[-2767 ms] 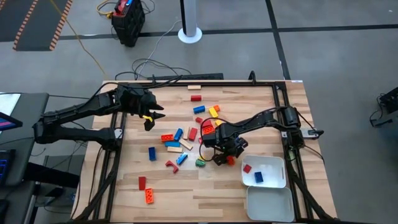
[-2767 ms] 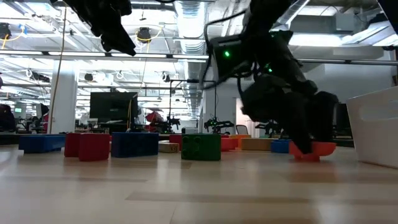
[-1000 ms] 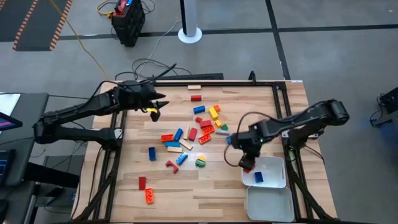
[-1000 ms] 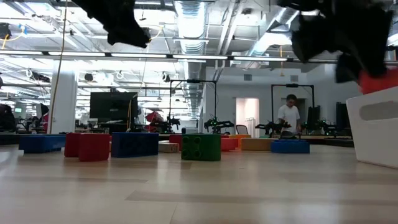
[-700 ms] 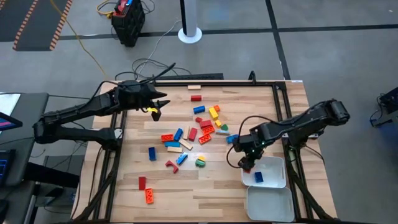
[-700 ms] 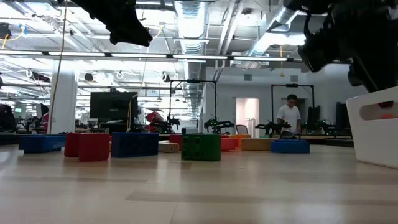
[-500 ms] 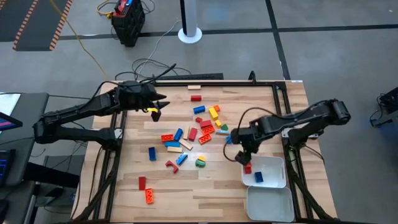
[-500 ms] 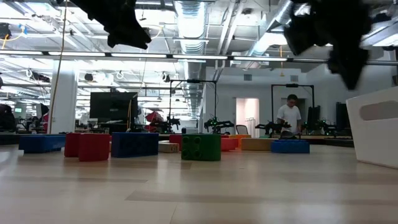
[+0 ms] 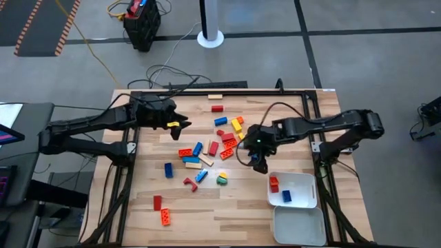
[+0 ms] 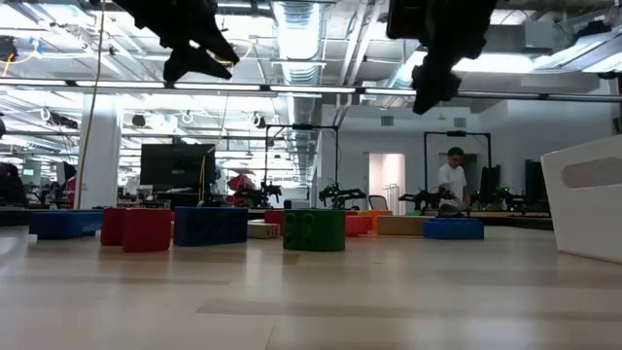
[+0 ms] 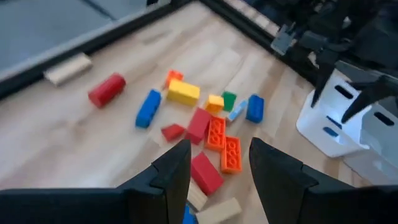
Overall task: Sort blocks by size
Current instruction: Put the big blue game piece into the gray bin
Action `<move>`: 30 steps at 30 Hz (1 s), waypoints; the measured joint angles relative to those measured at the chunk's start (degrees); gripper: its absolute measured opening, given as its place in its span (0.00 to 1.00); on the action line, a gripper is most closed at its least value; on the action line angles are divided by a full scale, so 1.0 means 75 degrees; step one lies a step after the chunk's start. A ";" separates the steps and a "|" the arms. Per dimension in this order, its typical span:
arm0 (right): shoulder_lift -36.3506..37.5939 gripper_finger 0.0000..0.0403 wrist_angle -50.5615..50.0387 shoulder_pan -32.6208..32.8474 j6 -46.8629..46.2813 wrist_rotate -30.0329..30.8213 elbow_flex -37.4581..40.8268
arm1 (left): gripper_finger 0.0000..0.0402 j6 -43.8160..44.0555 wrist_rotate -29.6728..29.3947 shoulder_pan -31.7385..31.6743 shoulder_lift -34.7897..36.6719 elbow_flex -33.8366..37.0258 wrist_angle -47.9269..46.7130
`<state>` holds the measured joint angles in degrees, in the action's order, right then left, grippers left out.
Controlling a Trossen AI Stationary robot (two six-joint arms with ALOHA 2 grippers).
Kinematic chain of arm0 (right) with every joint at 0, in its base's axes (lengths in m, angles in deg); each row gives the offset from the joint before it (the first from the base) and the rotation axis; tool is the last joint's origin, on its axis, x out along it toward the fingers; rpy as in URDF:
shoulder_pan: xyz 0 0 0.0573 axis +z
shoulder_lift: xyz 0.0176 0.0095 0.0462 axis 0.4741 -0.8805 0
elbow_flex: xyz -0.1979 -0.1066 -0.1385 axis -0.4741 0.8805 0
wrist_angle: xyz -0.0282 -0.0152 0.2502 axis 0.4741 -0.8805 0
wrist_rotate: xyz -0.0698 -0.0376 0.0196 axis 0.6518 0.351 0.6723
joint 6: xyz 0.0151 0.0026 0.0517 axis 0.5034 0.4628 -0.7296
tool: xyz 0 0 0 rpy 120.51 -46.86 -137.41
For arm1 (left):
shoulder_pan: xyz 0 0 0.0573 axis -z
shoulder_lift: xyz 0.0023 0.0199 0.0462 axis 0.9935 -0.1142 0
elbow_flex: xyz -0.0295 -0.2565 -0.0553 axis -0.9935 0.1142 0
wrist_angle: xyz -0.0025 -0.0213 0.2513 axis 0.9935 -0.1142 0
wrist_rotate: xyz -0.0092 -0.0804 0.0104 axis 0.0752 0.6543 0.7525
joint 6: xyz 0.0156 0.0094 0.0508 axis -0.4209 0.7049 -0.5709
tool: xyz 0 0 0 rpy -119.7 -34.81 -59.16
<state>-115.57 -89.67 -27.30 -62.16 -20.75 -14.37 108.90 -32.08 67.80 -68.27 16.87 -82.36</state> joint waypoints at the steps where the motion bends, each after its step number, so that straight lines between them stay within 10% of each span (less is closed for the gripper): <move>1: -0.0155 0.62 -0.0120 -0.0031 0.0252 0.0031 -0.0082 | 0.39 0.0110 0.0037 0.0086 -0.0057 0.0000 0.0000; 10: -0.1222 0.62 -0.0884 -0.0274 0.0963 0.0044 -0.0712 | 0.39 0.1449 0.0255 0.1517 -0.1088 0.0000 0.0257; 30: 0.0044 0.62 -0.1082 -0.0150 0.0823 0.1088 -0.0075 | 0.39 0.4020 0.0194 0.3809 -0.3746 -0.0890 -0.0033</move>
<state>-115.24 -97.78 -28.43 -55.99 -12.59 -14.93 139.05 -30.62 96.37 -96.36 10.20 -82.61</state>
